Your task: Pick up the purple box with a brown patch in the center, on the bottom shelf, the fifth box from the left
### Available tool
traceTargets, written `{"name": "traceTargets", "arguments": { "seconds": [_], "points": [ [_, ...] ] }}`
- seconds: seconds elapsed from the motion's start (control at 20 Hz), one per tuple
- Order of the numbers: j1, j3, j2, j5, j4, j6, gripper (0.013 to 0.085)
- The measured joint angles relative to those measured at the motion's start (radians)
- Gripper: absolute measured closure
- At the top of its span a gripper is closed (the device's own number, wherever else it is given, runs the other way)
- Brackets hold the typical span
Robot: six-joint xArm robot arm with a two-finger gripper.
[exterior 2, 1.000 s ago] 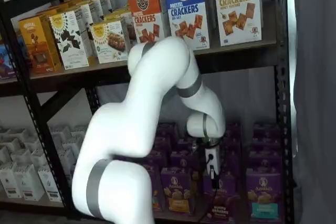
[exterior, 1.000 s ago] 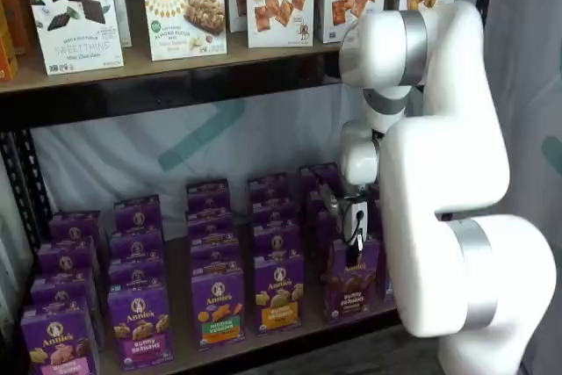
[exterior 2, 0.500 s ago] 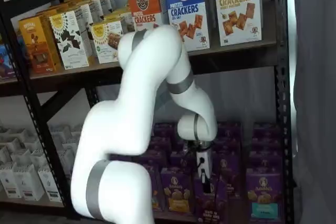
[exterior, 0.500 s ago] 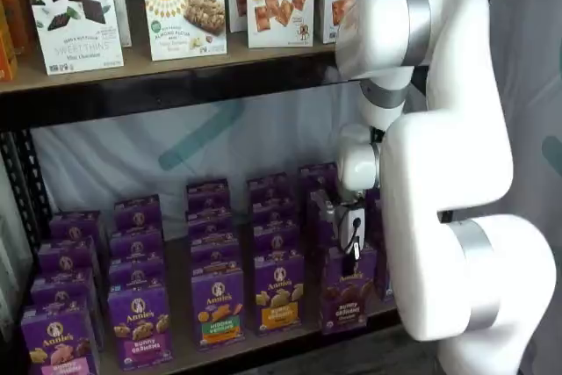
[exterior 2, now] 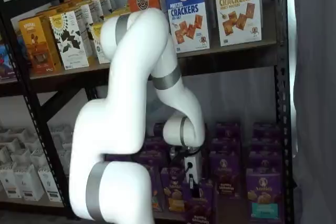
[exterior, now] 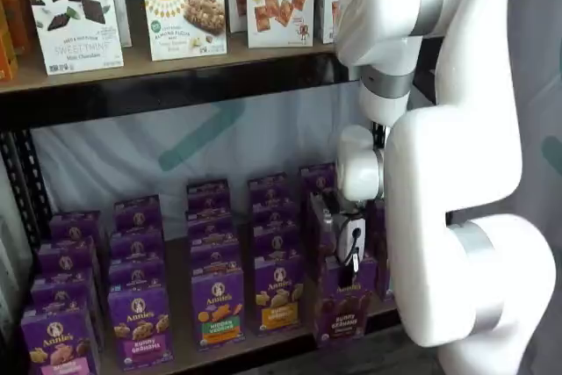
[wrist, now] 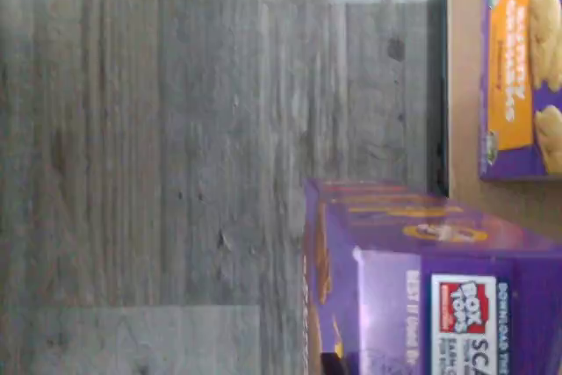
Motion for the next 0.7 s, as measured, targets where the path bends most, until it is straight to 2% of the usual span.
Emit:
{"name": "traceTargets", "arguments": {
  "seconds": [0.3, 0.45, 0.7],
  "points": [
    [0.04, 0.182, -0.151, -0.044, 0.037, 0.002, 0.069],
    [0.056, 0.269, -0.24, -0.053, -0.01, 0.065, 0.069],
    [0.091, 0.395, -0.438, 0.018, 0.002, 0.091, 0.069]
  ]
}}
